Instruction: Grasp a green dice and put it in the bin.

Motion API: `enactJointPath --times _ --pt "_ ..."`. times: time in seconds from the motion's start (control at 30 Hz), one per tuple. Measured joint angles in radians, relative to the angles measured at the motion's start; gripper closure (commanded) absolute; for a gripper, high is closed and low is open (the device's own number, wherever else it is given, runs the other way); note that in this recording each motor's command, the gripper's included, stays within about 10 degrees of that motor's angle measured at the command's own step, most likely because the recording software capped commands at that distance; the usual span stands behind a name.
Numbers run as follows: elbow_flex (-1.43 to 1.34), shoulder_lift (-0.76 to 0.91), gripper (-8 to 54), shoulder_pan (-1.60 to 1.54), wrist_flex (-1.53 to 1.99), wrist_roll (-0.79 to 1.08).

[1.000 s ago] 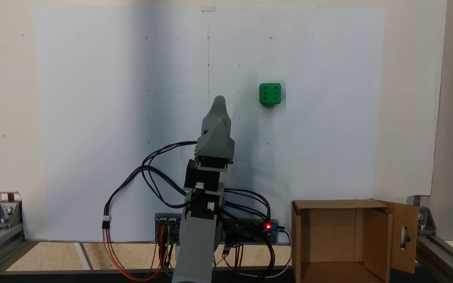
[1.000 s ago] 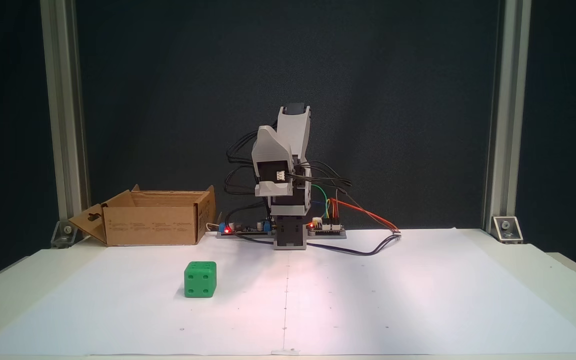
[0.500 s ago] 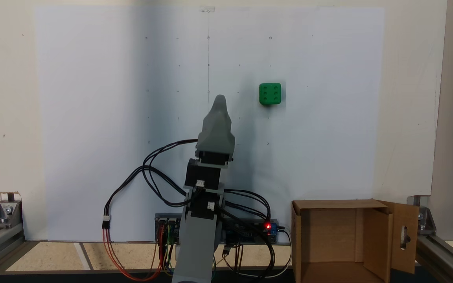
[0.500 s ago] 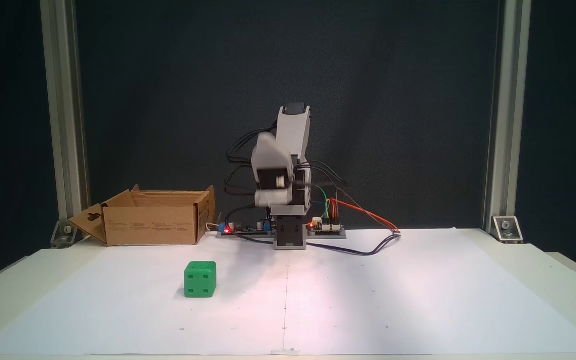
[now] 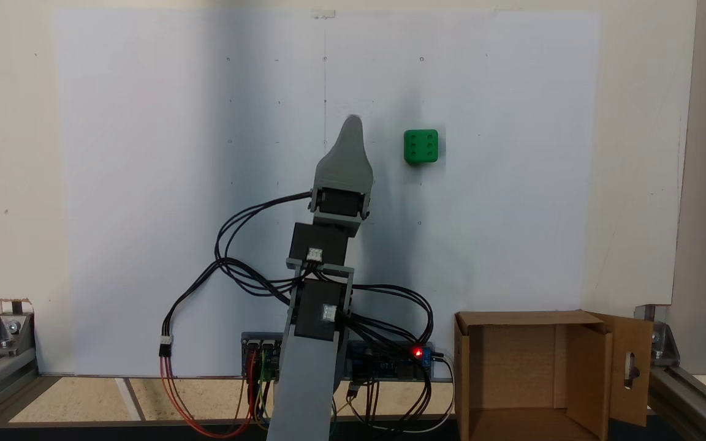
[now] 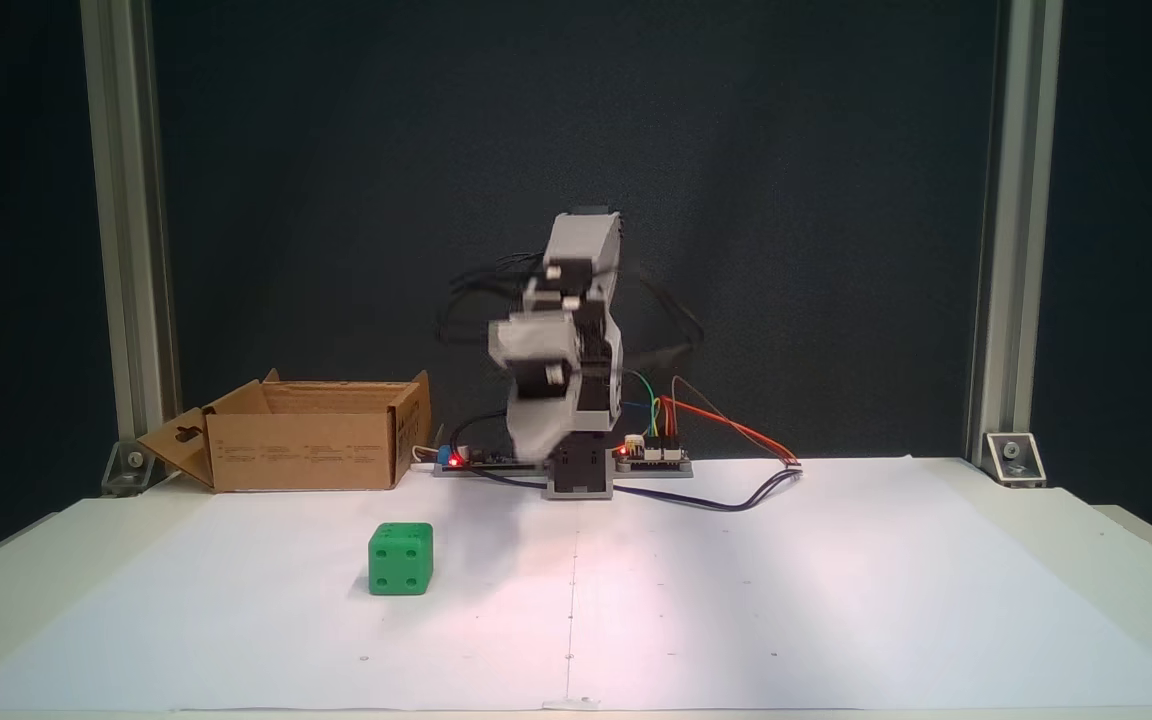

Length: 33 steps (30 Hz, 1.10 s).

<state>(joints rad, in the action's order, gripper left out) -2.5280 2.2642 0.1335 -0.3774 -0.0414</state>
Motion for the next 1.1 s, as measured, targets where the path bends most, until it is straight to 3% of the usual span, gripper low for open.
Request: enactJointPath --times 0.47,0.8,1.1 --pt "0.531 -0.038 3.2 -0.003 0.936 0.0" --pt "0.976 -0.41 -0.4 0.143 1.532 0.009" --pt "1.324 -0.612 -1.4 0.368 1.749 0.304"
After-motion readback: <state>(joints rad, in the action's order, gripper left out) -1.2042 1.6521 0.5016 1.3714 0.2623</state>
